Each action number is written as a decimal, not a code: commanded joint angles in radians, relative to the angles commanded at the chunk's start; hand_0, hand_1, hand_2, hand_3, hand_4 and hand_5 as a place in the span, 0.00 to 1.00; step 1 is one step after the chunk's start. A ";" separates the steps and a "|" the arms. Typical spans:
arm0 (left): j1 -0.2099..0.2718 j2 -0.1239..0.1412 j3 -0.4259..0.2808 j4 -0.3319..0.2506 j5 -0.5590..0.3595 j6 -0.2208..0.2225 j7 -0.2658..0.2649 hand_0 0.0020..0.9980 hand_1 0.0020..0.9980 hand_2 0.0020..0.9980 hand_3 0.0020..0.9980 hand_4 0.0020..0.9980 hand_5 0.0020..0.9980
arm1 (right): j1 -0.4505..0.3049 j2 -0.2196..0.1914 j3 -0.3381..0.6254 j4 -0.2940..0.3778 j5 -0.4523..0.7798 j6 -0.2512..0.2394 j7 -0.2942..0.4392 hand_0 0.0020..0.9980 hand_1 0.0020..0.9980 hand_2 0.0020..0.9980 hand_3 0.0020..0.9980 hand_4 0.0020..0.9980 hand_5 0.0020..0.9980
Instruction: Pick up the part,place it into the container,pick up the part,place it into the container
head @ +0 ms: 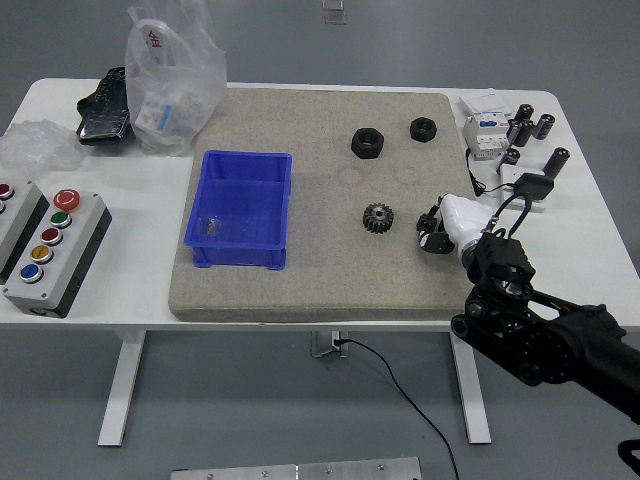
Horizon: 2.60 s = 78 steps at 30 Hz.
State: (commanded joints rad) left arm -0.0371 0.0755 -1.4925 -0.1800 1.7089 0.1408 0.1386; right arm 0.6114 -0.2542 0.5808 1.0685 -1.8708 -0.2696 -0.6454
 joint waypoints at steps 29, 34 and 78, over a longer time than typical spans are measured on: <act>-0.001 0.004 -0.038 0.000 0.035 -0.001 0.029 0.69 0.58 0.55 0.62 0.59 0.13 | 0.243 0.179 -0.251 0.141 0.293 -0.265 0.008 0.40 0.56 0.43 0.56 0.59 0.04; -0.003 0.010 -0.046 0.000 0.043 -0.001 0.034 0.69 0.58 0.55 0.62 0.59 0.13 | 0.256 0.206 -0.295 0.135 0.346 -0.266 0.040 0.43 0.61 0.59 0.66 0.54 0.02; -0.002 0.007 -0.079 0.000 0.076 -0.007 0.027 0.69 0.57 0.55 0.62 0.57 0.12 | 0.189 0.131 -0.129 -0.091 0.061 0.131 0.000 0.55 0.77 0.84 0.91 1.00 0.60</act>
State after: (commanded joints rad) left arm -0.0390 0.0823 -1.5714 -0.1800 1.7850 0.1339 0.1657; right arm 0.8002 -0.1232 0.4519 0.9775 -1.8101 -0.1390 -0.6454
